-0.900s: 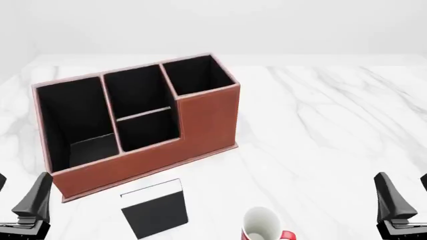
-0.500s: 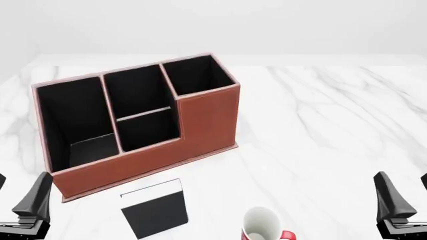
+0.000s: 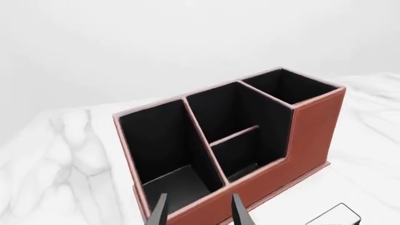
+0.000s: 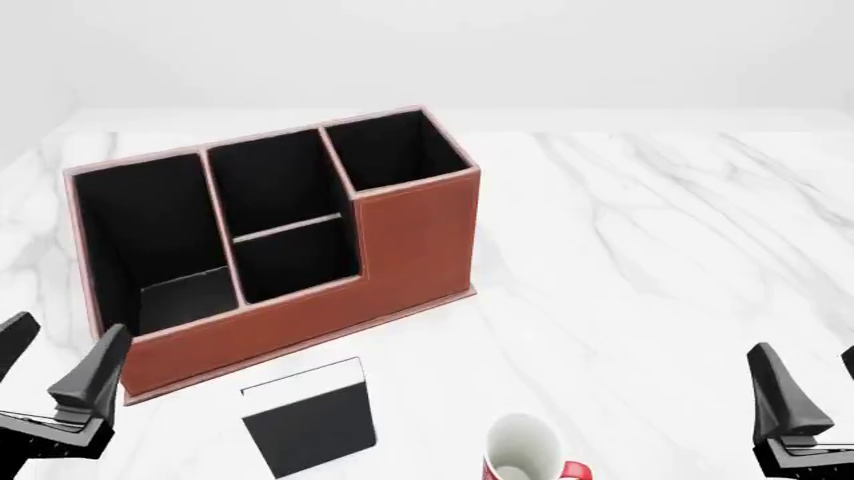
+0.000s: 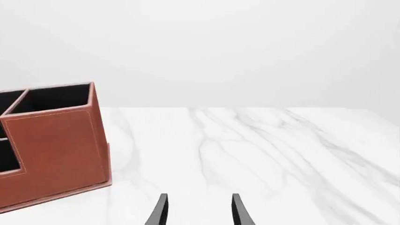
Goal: Pick up the book and place it in the front compartment of the caddy.
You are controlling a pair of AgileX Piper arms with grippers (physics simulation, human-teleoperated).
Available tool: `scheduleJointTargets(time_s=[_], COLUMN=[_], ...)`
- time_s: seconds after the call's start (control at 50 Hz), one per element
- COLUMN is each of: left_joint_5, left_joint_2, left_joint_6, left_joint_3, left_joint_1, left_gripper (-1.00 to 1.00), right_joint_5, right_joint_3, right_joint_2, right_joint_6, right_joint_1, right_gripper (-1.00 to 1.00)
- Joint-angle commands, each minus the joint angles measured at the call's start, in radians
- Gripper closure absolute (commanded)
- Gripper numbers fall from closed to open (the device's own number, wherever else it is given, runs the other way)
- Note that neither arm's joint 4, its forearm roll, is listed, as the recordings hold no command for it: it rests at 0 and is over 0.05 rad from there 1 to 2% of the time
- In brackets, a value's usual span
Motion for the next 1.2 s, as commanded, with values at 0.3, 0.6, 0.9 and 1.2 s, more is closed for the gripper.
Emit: scheduleJointTargets(time_s=[0.3,0.6,0.9,1.2], left_joint_5=[0.325,0.495,0.554,0.621], left_joint_2=[0.237,0.327,0.465,0.559], left_joint_6=[0.123,0.159,0.200,0.252], left_joint_3=[-0.303,-0.363,-0.415,-0.477], left_joint_1=[-0.154,-0.300,-0.358,-0.383], left_gripper=[-1.00,-1.00,-1.00,-1.00], right_joint_5=[0.009,0.009,0.009,0.009], right_joint_3=[0.000,-0.001,-0.001,-0.001], right_joint_2=[-0.008,-0.008,-0.008,-0.008], right_joint_6=[0.001,0.001,0.001,0.001], right_joint_1=[0.000,-0.001,-0.001,-0.001], right_gripper=[-1.00,-1.00,-1.00,-1.00])
